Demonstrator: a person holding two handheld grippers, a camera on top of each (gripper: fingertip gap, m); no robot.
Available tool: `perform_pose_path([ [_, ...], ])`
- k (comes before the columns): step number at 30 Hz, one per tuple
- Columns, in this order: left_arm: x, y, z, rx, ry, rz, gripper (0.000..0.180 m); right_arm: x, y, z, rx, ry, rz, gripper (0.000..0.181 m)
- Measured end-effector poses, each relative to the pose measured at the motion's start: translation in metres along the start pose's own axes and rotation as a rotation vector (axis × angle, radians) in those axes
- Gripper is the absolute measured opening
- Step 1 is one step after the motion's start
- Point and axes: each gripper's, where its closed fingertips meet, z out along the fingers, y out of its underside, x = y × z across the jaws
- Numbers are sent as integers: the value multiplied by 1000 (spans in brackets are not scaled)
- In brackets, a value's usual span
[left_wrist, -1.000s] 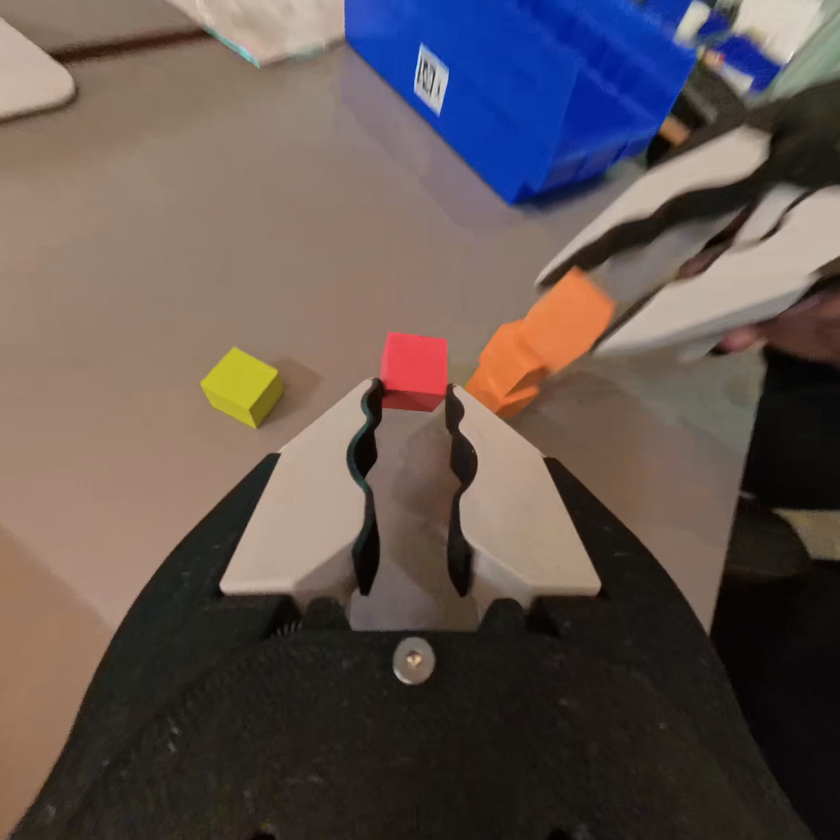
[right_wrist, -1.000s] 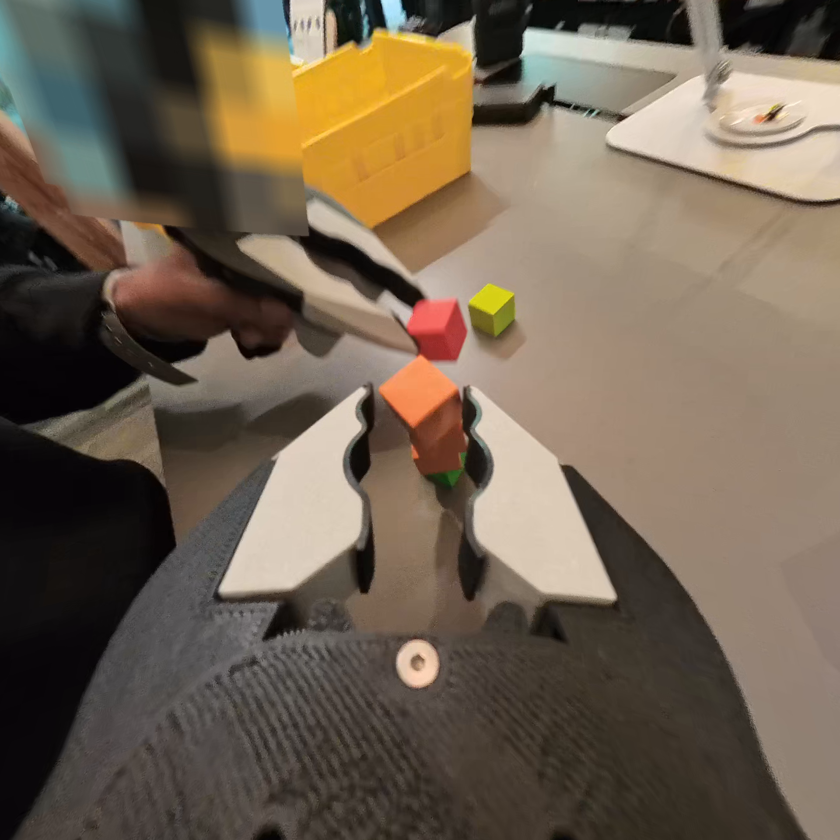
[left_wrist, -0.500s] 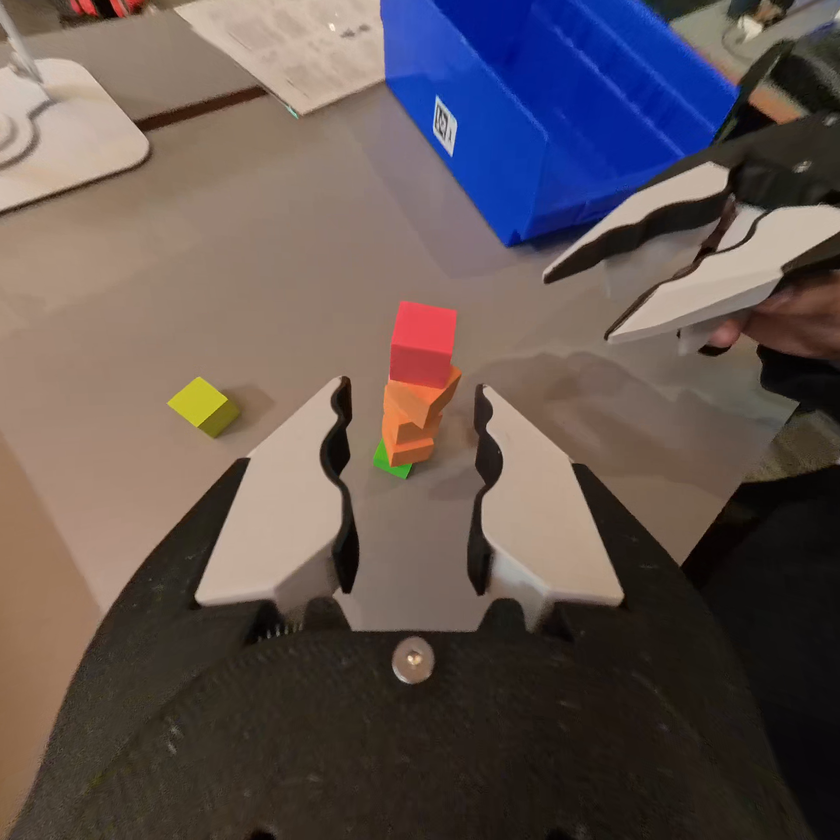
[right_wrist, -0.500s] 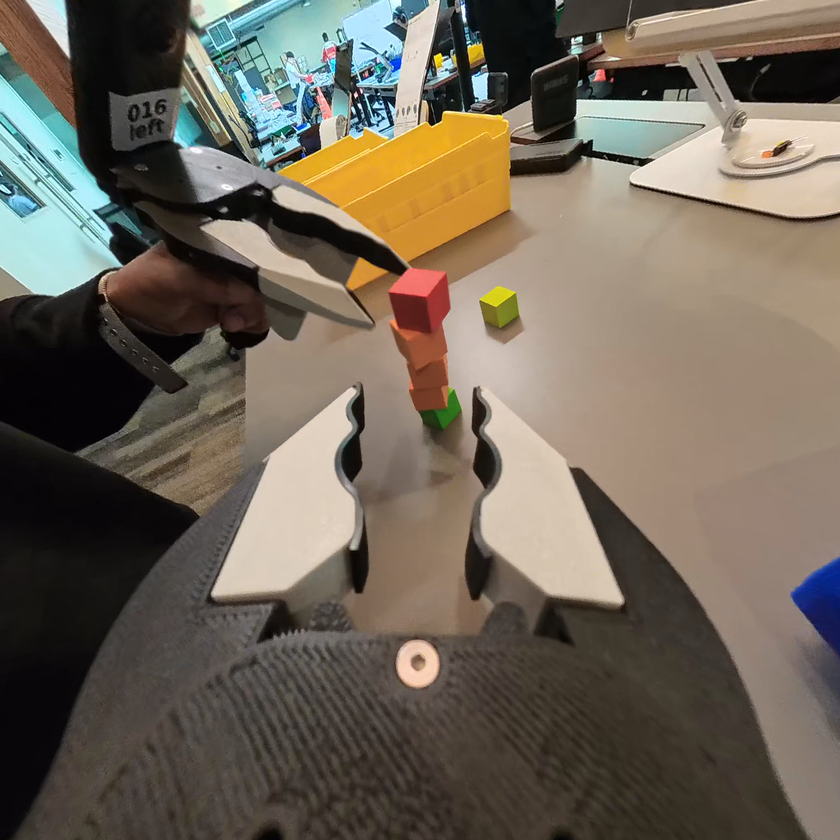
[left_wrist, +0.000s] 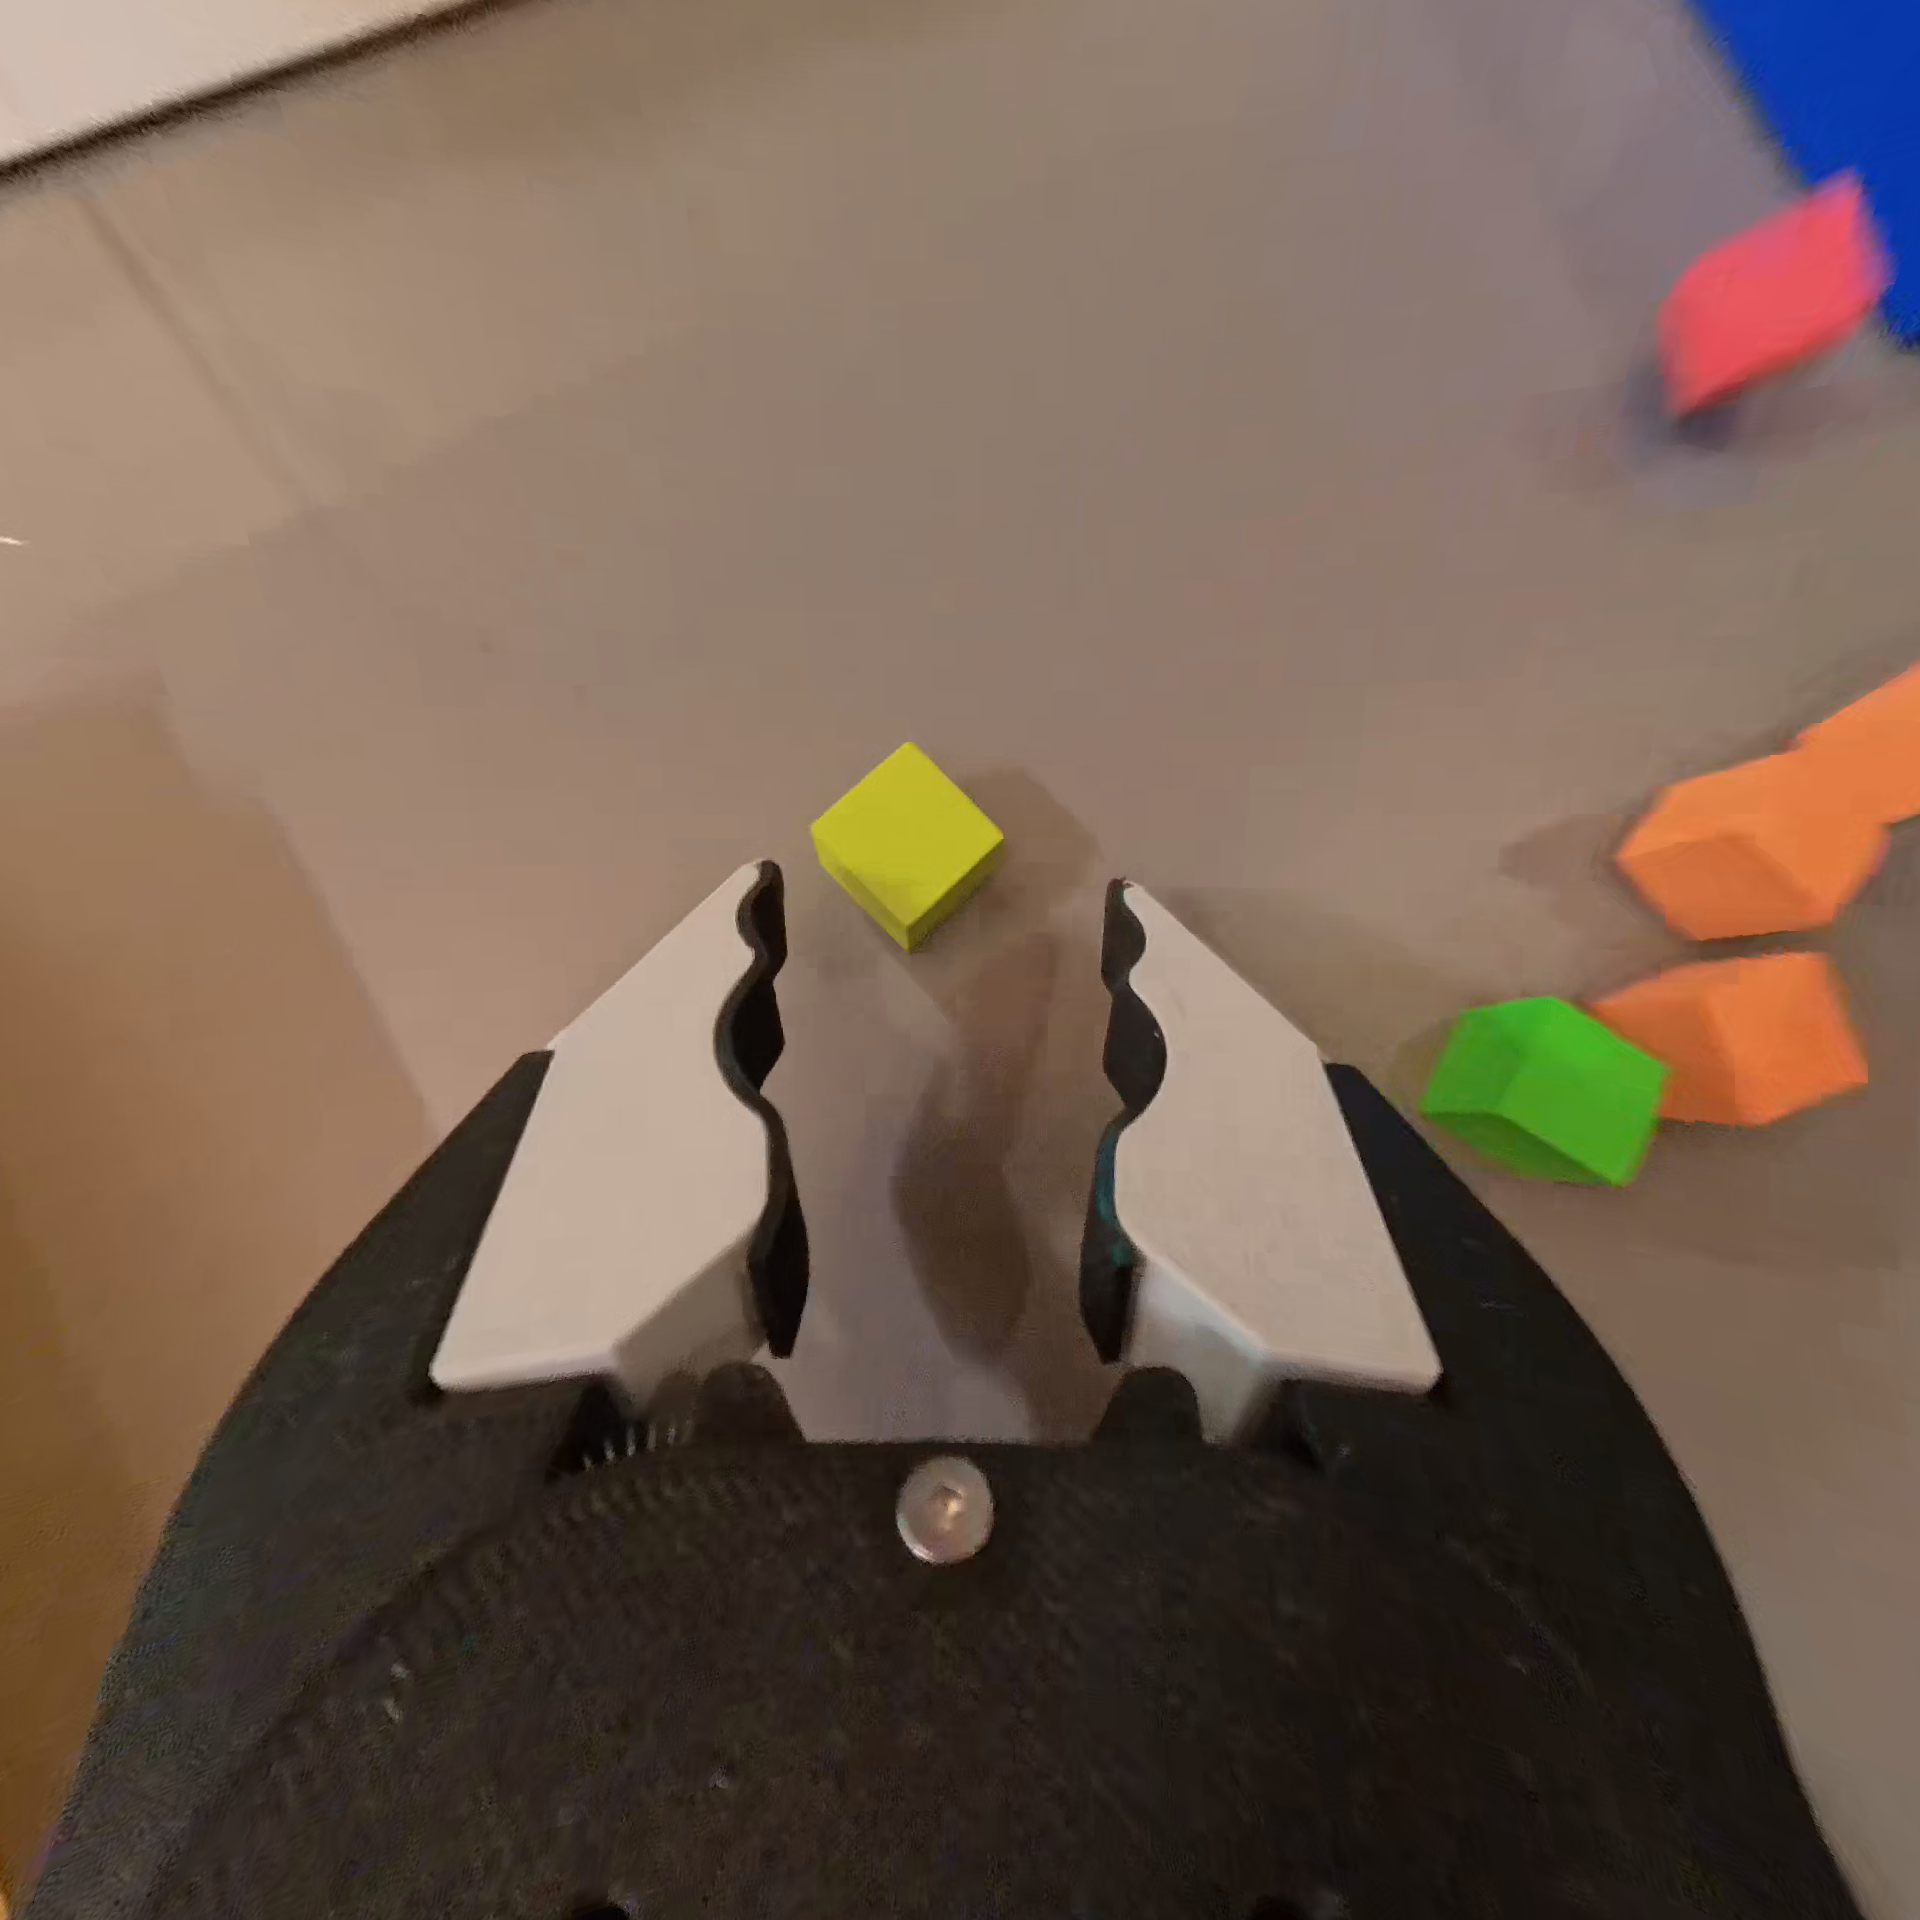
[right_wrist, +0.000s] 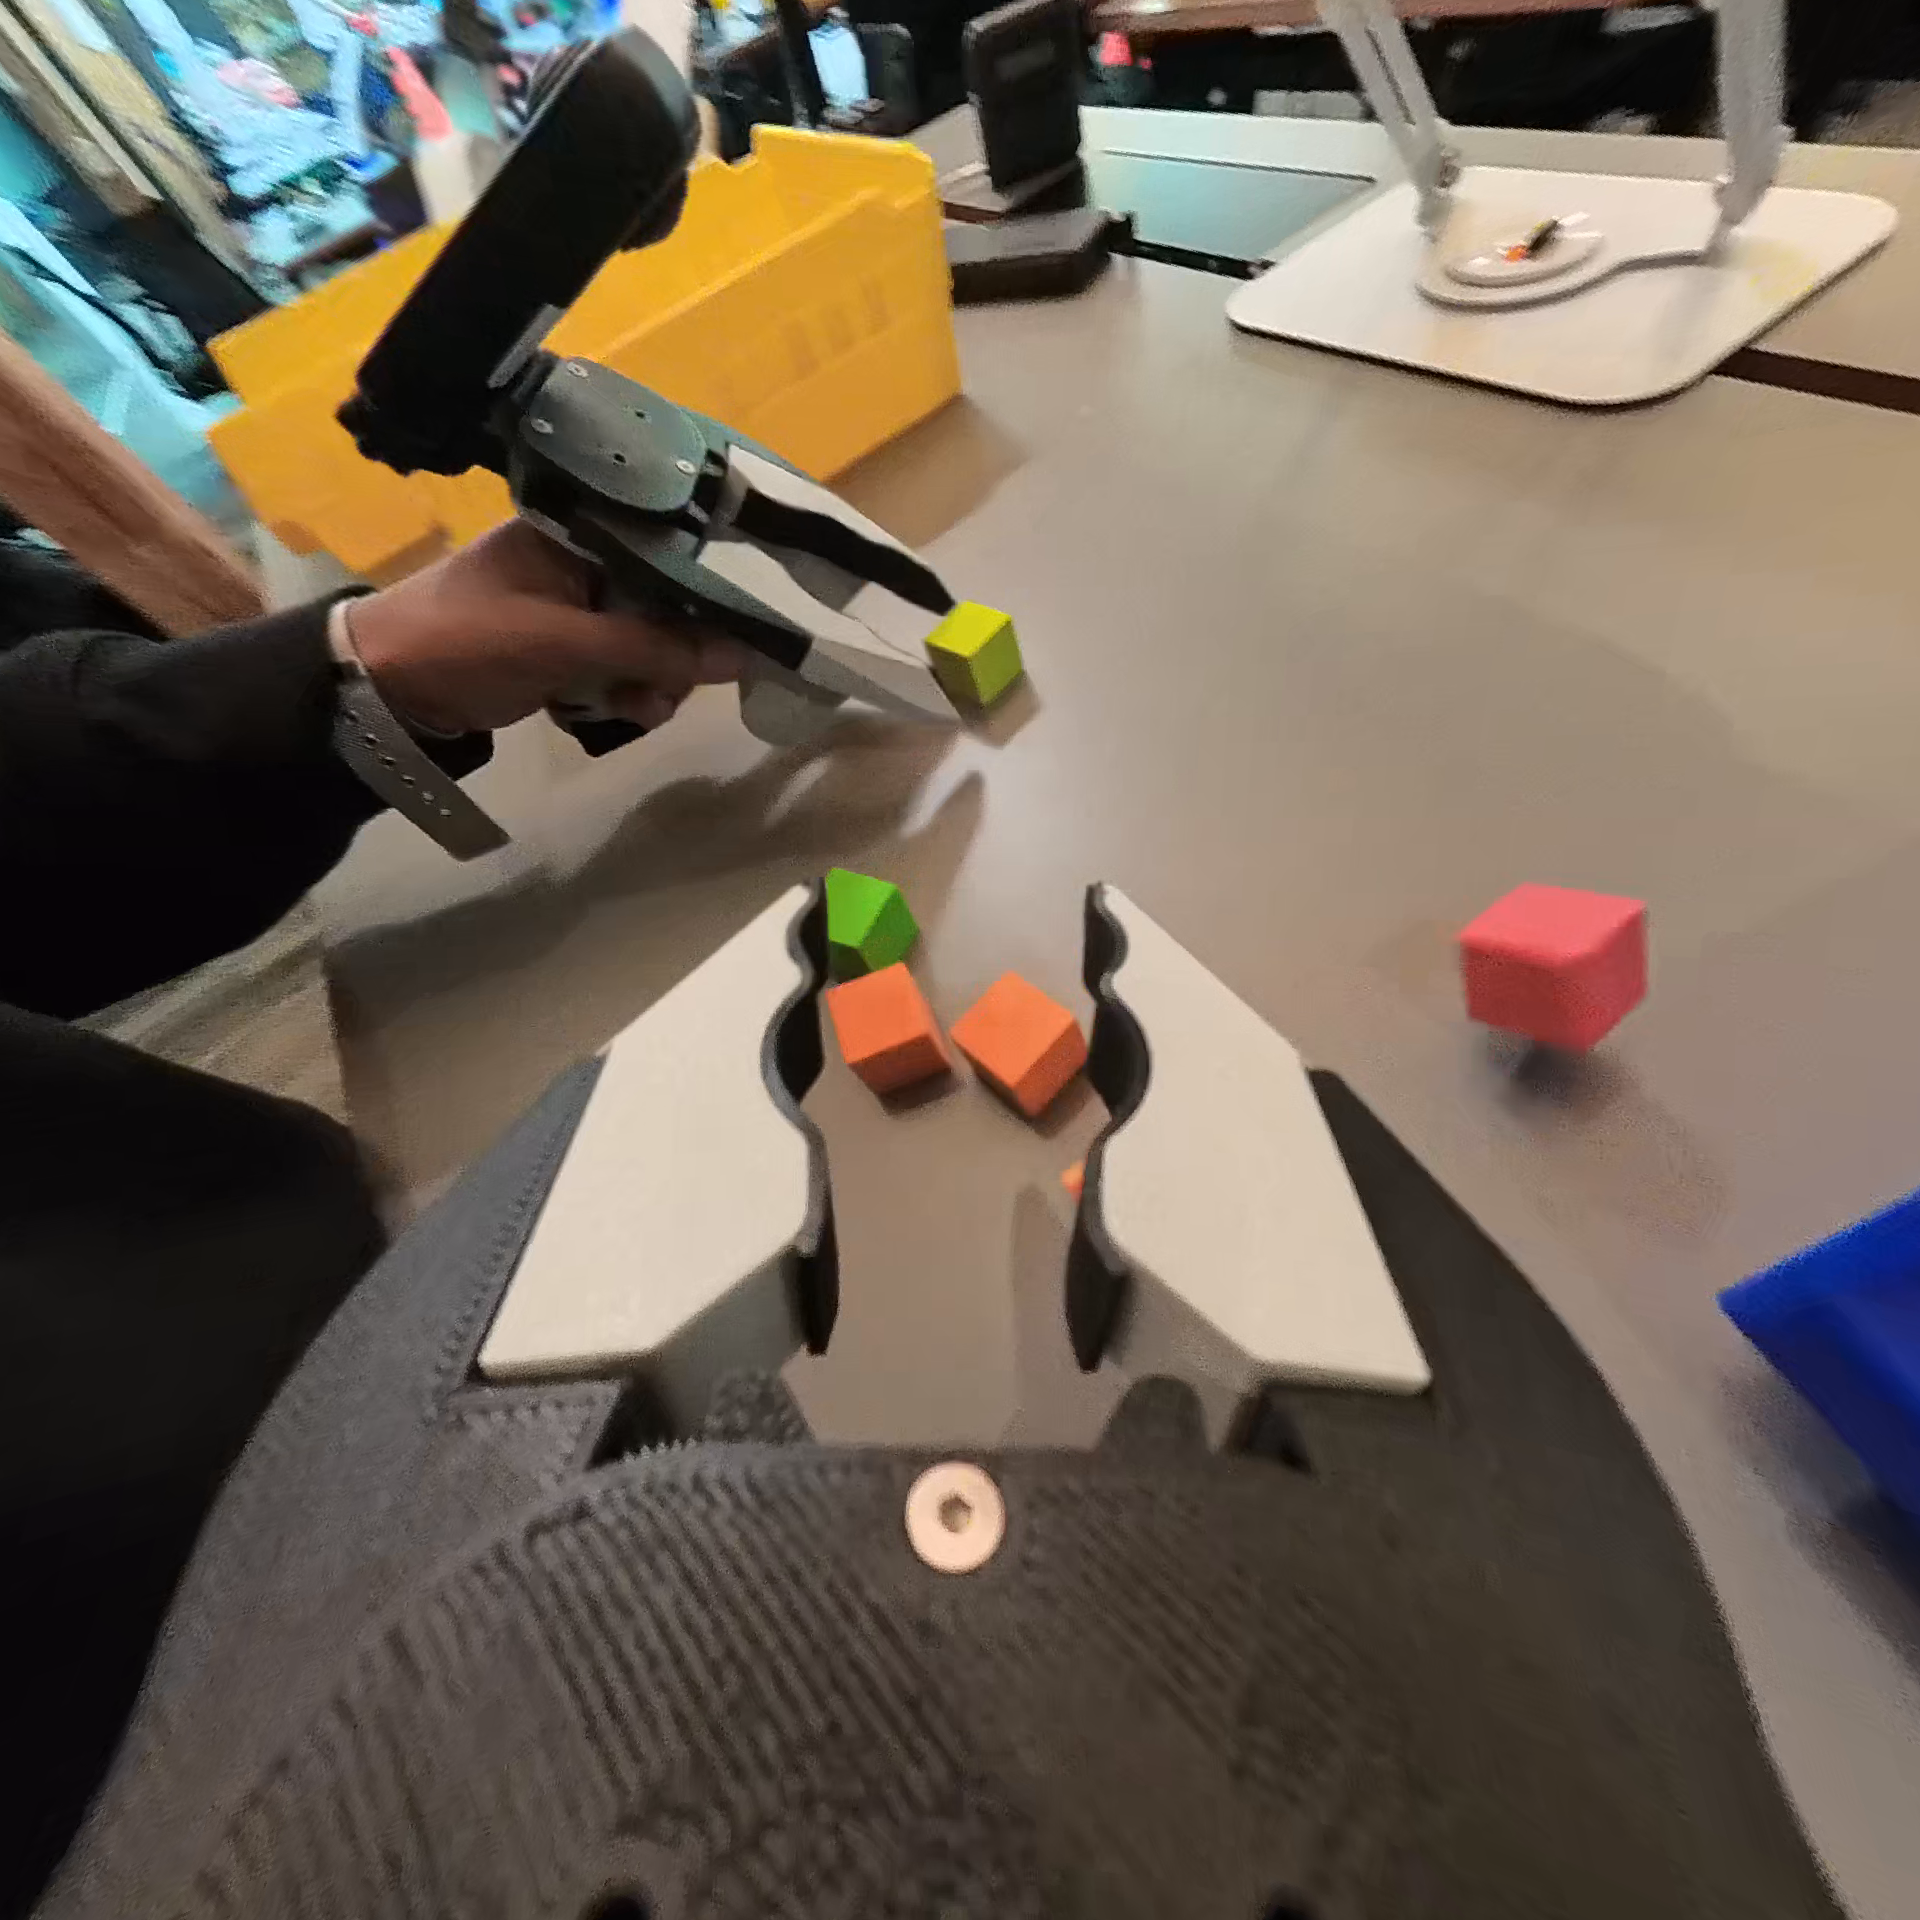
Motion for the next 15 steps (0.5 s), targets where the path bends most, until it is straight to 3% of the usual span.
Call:
perform_pose_path([
  [3, -1, 7, 16, -48, 12, 69, 55, 5, 10, -2, -28, 101, 27, 48],
  [5, 6, 4, 17, -24, 71, 83, 34, 5, 17, -5, -30, 156, 67, 49],
  [10, 30, -12, -4, 71, 227, 102, 33, -3, 37, -13, -31, 274, 154, 49],
  [15, 90, -15, -50, 130, 532, 174, 33, -20, 50, -11, -50, 340, 176, 49],
])
